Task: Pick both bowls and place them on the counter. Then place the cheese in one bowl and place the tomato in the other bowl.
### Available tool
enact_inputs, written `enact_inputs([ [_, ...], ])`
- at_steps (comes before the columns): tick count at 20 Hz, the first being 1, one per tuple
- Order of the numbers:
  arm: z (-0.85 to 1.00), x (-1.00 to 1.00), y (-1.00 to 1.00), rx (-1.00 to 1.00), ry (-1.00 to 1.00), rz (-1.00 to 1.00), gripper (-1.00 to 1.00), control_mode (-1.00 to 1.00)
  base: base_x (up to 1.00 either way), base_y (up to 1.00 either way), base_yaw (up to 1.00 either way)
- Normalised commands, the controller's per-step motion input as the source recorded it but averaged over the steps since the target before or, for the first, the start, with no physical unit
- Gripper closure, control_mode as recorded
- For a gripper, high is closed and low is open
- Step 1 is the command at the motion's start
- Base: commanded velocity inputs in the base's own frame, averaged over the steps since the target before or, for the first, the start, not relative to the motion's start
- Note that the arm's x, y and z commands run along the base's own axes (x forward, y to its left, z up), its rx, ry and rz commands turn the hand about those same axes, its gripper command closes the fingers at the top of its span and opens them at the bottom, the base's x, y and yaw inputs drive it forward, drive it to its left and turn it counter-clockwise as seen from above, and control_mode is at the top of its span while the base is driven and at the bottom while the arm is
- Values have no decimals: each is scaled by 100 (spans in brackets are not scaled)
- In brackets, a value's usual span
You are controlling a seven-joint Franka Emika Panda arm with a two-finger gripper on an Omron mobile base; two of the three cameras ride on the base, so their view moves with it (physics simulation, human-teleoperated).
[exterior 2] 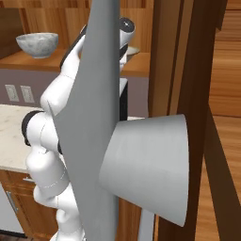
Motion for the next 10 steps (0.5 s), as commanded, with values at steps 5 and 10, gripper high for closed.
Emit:
enact_inputs([
  [5, 0, -57, 0, 5, 0, 0, 100, -100, 0, 0, 0],
  [10, 0, -74, 0, 4, -3, 0, 100, -100, 0, 0, 0],
])
